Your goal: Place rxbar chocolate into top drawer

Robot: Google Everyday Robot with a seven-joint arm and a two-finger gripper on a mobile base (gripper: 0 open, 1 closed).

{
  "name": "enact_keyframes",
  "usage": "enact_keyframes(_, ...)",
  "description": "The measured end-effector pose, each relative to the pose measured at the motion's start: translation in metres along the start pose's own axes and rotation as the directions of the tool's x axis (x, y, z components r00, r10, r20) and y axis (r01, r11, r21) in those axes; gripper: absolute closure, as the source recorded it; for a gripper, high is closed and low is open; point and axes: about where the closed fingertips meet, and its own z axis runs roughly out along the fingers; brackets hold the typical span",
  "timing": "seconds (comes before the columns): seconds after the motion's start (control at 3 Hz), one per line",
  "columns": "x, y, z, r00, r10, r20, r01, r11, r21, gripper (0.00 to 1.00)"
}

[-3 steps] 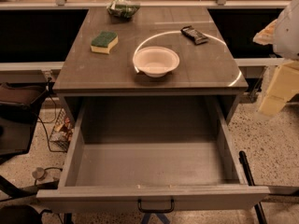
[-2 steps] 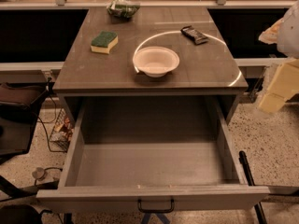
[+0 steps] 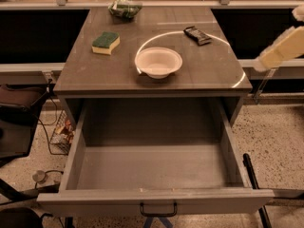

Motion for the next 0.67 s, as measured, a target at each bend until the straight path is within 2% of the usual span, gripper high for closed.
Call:
enact_keyframes(0.33, -0.026, -0.058, 0.010, 0.984, 0.058, 0.167, -0.073, 0.9936, 0.087, 0.00)
enact_keyframes(0.67, -0.042, -0.093, 0.033, 0.954, 0.114, 0.279, -0.146, 0.9846, 0.096, 0.00)
